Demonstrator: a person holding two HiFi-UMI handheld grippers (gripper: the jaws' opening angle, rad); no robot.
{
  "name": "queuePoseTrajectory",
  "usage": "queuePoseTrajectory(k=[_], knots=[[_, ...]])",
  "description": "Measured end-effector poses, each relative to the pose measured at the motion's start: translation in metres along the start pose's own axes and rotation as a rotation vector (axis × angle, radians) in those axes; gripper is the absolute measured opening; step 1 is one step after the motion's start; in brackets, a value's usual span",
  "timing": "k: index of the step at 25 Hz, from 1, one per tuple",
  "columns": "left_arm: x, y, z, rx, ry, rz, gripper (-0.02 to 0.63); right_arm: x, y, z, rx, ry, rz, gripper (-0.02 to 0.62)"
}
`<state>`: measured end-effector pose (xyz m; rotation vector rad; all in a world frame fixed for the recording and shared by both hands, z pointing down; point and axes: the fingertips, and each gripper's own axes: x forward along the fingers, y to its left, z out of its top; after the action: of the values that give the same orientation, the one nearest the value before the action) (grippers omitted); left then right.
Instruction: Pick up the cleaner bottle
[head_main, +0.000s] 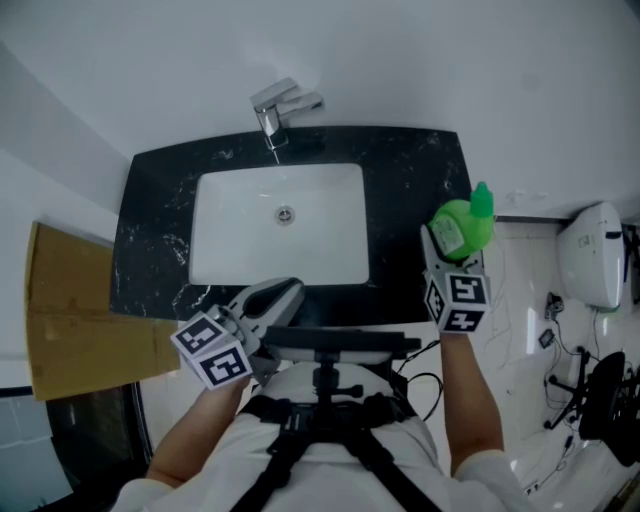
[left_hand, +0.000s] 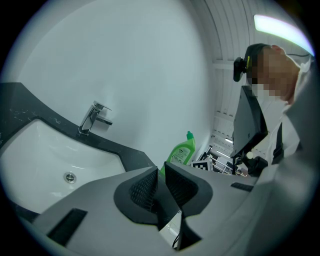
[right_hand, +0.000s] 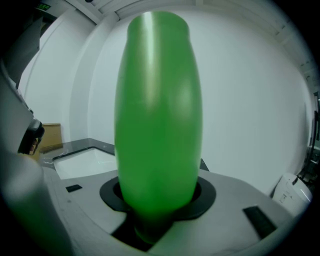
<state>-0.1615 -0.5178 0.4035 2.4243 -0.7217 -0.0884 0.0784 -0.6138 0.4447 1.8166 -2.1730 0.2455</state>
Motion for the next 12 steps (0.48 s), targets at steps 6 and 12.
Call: queuePoseTrajectory(k=[6, 12], knots=[[0.000, 0.001, 0.000, -0.001, -0.001, -0.006, 0.044, -0.014, 0.009, 0.016, -0.005, -0.026, 0.024, 0.175], [0.001, 0.000, 0.001, 0.002, -0.006, -0.014, 0.044, -0.022, 0.012, 0.020, -0.015, -0.027, 0.029, 0.175]])
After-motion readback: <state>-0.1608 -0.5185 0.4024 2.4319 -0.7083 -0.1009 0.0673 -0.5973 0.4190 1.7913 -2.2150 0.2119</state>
